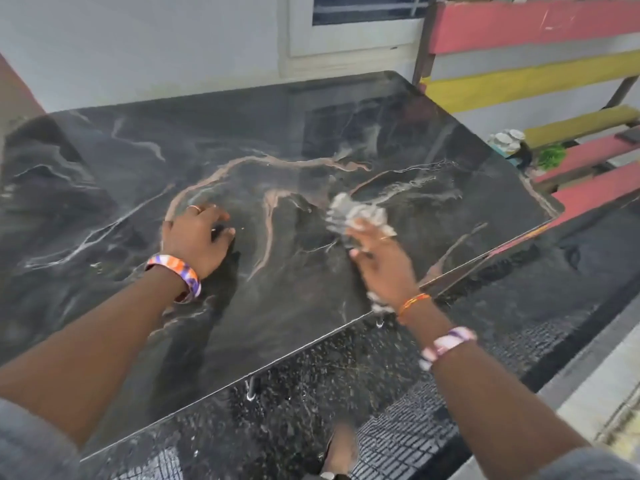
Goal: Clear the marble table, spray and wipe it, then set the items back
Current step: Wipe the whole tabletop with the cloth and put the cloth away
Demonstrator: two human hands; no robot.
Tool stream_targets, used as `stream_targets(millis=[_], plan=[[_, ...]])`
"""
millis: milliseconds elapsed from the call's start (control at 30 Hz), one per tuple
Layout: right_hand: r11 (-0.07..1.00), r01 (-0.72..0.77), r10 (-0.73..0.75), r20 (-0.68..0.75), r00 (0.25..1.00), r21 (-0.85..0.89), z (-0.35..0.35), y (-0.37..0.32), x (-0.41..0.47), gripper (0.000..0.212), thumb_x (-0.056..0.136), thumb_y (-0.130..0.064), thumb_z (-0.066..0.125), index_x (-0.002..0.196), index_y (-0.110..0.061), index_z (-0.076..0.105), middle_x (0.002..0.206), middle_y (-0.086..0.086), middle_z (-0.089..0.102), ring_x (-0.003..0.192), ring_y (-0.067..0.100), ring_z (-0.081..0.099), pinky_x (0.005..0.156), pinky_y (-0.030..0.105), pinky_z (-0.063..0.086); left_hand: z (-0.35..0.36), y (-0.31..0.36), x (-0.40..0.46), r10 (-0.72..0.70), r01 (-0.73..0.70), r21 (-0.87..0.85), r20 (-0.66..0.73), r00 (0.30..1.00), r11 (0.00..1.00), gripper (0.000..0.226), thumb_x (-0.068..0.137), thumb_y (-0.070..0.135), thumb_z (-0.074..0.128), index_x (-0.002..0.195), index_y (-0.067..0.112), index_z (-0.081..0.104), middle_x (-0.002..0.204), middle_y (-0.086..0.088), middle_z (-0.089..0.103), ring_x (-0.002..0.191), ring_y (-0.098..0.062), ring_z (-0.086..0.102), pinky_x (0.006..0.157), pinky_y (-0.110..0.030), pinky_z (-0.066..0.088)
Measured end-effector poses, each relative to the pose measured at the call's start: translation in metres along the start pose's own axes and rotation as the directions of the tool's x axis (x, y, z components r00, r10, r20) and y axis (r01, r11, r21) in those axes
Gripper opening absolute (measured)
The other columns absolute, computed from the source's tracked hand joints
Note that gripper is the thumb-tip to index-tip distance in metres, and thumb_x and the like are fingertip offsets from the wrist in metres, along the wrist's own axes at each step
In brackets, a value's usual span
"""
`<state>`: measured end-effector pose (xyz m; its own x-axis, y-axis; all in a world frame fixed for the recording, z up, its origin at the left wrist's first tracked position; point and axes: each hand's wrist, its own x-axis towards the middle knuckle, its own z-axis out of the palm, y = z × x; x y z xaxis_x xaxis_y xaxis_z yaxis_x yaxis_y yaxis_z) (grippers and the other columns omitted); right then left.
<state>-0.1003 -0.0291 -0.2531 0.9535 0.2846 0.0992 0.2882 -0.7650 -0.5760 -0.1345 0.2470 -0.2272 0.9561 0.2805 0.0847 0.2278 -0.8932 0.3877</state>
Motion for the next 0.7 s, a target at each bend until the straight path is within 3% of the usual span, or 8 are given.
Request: stream_targets(millis=[167, 233, 367, 500, 567, 600, 667, 700], plan=[[0.916, 0.34, -0.377, 0.164, 0.912, 0.213, 0.11, -0.153, -0.048, 0.041, 0.082, 0.001, 0.055, 0.12, -0.012, 0.062, 0.137, 0.009, 0.053, 0.128, 0.024, 0.045, 0.106, 0.003, 0.015, -0.046, -0.083, -0.032, -0.111, 0.11, -0.028, -0.039, 0.993, 0.994, 0.049, 0.08, 0.038, 0.038, 0.11, 0.01, 0.064, 0.123, -0.019, 0.059, 0.117, -0.038, 0.052, 0.101, -0.047, 0.035], [0.863, 0.342, -0.459, 0.296, 0.838, 0.372, 0.138, -0.199, -0.062, 0.036, 0.082, 0.007, 0.054, 0.115, -0.004, 0.064, 0.132, 0.013, 0.057, 0.127, 0.024, 0.048, 0.104, 0.001, 0.021, -0.067, -0.117, -0.039, -0.157, 0.158, 0.01, -0.064, 0.986, 0.987, 0.049, 0.081, 0.039, 0.037, 0.107, 0.009, 0.065, 0.12, -0.021, 0.06, 0.116, -0.039, 0.053, 0.1, -0.048, 0.037], [0.761, 0.032, -0.361, 0.382, 0.851, 0.648, 0.132, -0.232, -0.063, 0.035, 0.087, 0.012, 0.048, 0.12, 0.005, 0.058, 0.132, 0.018, 0.055, 0.118, 0.008, 0.046, 0.094, -0.003, 0.029, -0.096, -0.159, -0.045, -0.216, 0.224, 0.096, -0.085, 0.973, 0.97, 0.031, 0.092, 0.026, 0.045, 0.11, 0.01, 0.065, 0.121, -0.024, 0.061, 0.114, -0.042, 0.054, 0.099, -0.049, 0.039], [0.615, -0.072, -0.103, 0.171, 0.98, 0.785, 0.079, -0.202, -0.046, 0.046, 0.085, 0.011, 0.047, 0.125, -0.012, 0.055, 0.109, -0.001, 0.064, 0.085, -0.012, 0.059, 0.078, 0.004, 0.044, -0.101, -0.169, -0.051, -0.199, 0.209, 0.087, -0.114, 0.973, 0.974, 0.039, 0.088, 0.034, 0.038, 0.106, 0.012, 0.066, 0.116, -0.025, 0.061, 0.11, -0.043, 0.054, 0.095, -0.047, 0.039], [0.643, -0.091, 0.144, -0.004, 0.99, 0.76, 0.061, -0.172, -0.031, 0.045, 0.085, 0.005, 0.049, 0.122, -0.019, 0.06, 0.099, -0.006, 0.068, 0.084, 0.008, 0.065, 0.078, 0.021, 0.051, -0.098, -0.171, -0.055, -0.185, 0.194, 0.068, -0.119, 0.976, 0.979, 0.034, 0.09, 0.029, 0.042, 0.106, 0.009, 0.065, 0.115, -0.026, 0.06, 0.109, -0.044, 0.054, 0.095, -0.047, 0.039], [0.729, -0.125, 0.263, -0.106, 0.959, 0.673, 0.058, -0.154, -0.024, 0.041, 0.085, 0.0, 0.05, 0.12, -0.018, 0.062, 0.1, -0.002, 0.07, 0.089, 0.021, 0.065, 0.081, 0.032, 0.051, -0.096, -0.172, -0.057, -0.181, 0.189, 0.061, -0.124, 0.976, 0.98, 0.029, 0.091, 0.024, 0.045, 0.106, 0.008, 0.065, 0.116, -0.026, 0.059, 0.109, -0.044, 0.054, 0.096, -0.047, 0.039], [0.918, -0.252, 0.329, -0.237, 0.914, 0.305, 0.066, -0.122, -0.014, 0.036, 0.086, -0.002, 0.051, 0.118, -0.011, 0.061, 0.126, 0.012, 0.06, 0.116, 0.034, 0.054, 0.101, 0.035, 0.04, -0.095, -0.176, -0.06, -0.177, 0.185, 0.041, -0.139, 0.974, 0.982, 0.025, 0.091, 0.021, 0.048, 0.106, 0.009, 0.065, 0.117, -0.024, 0.059, 0.108, -0.042, 0.054, 0.097, -0.046, 0.039], [0.952, -0.283, 0.303, -0.252, 0.919, 0.113, 0.074, -0.112, -0.012, 0.036, 0.085, -0.004, 0.052, 0.12, -0.01, 0.059, 0.138, 0.018, 0.049, 0.125, 0.036, 0.046, 0.108, 0.037, 0.033, -0.096, -0.18, -0.063, -0.178, 0.184, 0.027, -0.148, 0.973, 0.983, 0.024, 0.091, 0.021, 0.049, 0.105, 0.009, 0.065, 0.118, -0.022, 0.059, 0.109, -0.041, 0.054, 0.097, -0.046, 0.039]])
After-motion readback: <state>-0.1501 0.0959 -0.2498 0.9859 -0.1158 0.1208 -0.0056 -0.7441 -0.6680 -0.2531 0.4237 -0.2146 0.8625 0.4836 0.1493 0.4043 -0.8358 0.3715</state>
